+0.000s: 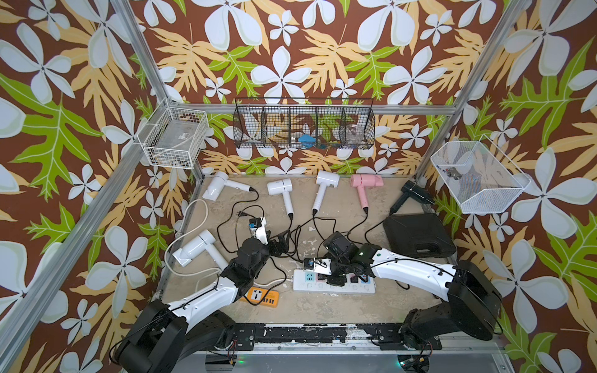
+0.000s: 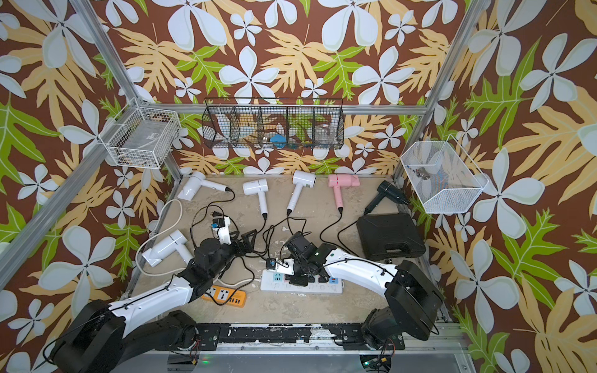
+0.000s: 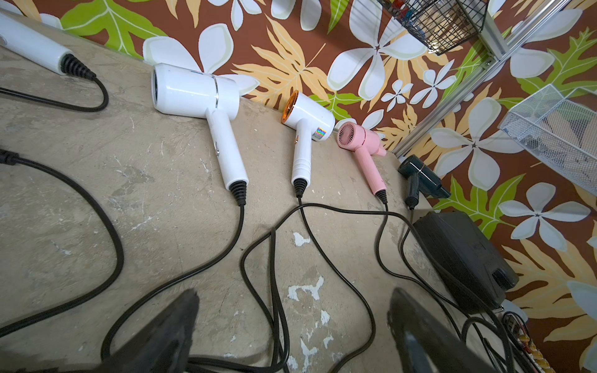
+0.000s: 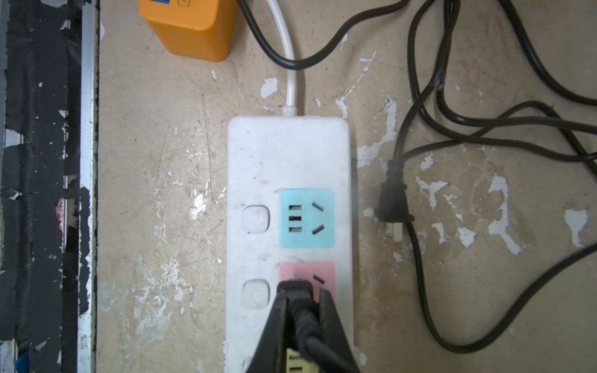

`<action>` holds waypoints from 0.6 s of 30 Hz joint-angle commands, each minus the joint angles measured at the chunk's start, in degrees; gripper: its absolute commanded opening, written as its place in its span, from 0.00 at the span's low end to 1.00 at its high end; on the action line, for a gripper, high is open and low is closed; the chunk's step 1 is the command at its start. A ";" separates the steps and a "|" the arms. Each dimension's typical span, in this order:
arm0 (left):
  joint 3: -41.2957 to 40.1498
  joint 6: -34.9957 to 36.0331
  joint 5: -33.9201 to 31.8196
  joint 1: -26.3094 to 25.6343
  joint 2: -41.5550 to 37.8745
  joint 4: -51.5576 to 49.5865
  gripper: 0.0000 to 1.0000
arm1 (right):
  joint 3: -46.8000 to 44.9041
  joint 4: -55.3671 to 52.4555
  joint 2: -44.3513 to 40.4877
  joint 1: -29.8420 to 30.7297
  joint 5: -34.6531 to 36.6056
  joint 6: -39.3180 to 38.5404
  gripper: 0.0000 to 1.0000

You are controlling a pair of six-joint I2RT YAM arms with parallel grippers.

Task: Charge the blow dryers
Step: Insert the plug into the socket.

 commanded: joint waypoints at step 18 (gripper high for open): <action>-0.10 0.12 0.71 0.07 0.13 0.90 0.93 | -1.54 2.02 1.59 -0.09 0.27 1.67 0.00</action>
